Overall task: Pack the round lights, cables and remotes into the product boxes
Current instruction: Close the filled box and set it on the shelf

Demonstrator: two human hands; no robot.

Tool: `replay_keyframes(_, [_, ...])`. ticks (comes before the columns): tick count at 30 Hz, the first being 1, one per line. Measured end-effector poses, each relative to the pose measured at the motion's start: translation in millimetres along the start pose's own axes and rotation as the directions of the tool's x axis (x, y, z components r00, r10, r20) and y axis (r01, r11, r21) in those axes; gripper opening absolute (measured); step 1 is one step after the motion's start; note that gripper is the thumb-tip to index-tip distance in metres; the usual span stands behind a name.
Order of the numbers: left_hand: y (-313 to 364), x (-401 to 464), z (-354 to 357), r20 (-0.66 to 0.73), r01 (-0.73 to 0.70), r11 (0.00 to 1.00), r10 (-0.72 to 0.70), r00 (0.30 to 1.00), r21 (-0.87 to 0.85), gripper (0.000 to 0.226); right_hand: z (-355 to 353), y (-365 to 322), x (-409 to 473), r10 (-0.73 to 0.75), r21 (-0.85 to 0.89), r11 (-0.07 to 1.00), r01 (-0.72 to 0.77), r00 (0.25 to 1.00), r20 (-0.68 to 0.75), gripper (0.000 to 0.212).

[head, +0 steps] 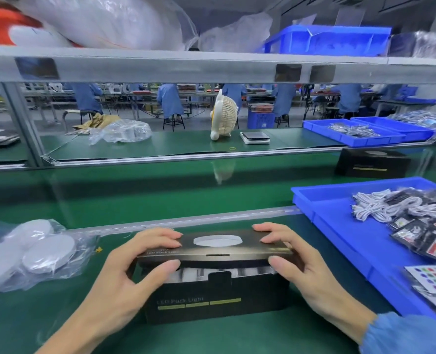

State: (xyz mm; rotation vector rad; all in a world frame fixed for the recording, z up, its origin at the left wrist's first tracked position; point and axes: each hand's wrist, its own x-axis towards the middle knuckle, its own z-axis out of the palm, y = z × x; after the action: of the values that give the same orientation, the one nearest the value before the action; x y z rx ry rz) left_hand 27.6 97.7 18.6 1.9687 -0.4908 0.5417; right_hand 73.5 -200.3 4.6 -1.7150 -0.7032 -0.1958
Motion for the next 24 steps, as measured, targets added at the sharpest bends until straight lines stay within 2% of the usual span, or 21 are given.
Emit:
replay_keyframes(3, [-1.4, -5.1, 0.2, 0.058, -0.067, 0.997, 0.065, 0.996, 0.047, 0.028, -0.5, 0.7, -5.1, -0.001, -0.007, 1.0, 0.001, 0.999, 0.04, 0.021])
replay_keyframes(5, [-1.6, -6.2, -0.1, 0.075, -0.127, 0.986, 0.119, 0.99, 0.11, 0.028, -1.9, 1.6, -6.5, -0.019, -0.083, 0.996, 0.022, 0.999, 0.036, 0.022])
replay_keyframes(8, [-0.9, -4.2, 1.3, 0.049, -0.129, 0.986, 0.124, 0.991, 0.11, 0.027, -2.7, 1.9, -5.9, -0.072, -0.189, 0.979, 0.073, 0.997, 0.015, 0.022])
replay_keyframes(10, [-1.4, -4.6, 1.6, 0.046, -0.118, 0.988, 0.114, 0.992, 0.102, 0.026, -3.5, 2.7, -7.1, -0.163, -0.236, 0.958, 0.163, 0.986, 0.019, 0.026])
replay_keyframes(12, [-0.9, -5.3, 0.7, 0.058, -0.13, 0.987, 0.125, 0.99, 0.094, 0.027, -4.3, 2.3, -8.2, -0.307, -0.315, 0.899, 0.305, 0.951, 0.044, 0.034])
replay_keyframes(14, [-0.8, -5.1, -0.8, 0.071, -0.13, 0.988, 0.124, 0.99, 0.085, 0.027, -4.6, 0.3, -7.7, -0.381, -0.366, 0.85, 0.378, 0.922, 0.066, 0.035])
replay_keyframes(19, [-1.1, -6.1, 0.0, 0.074, -0.166, 0.975, 0.157, 0.985, 0.148, 0.034, 0.0, -0.2, -6.4, -0.395, -0.412, 0.839, 0.356, 0.918, -0.012, 0.037])
replay_keyframes(21, [-1.7, -6.5, 1.1, 0.091, -0.208, 0.959, 0.194, 0.977, 0.192, 0.039, 0.8, 0.8, -7.4, -0.441, -0.473, 0.789, 0.391, 0.897, 0.007, 0.042])
replay_keyframes(24, [-5.1, -10.0, 3.0, 0.151, -0.292, 0.909, 0.257, 0.954, 0.298, 0.043, 1.1, 2.3, -9.9, -0.515, -0.591, 0.65, 0.478, 0.848, 0.12, 0.044])
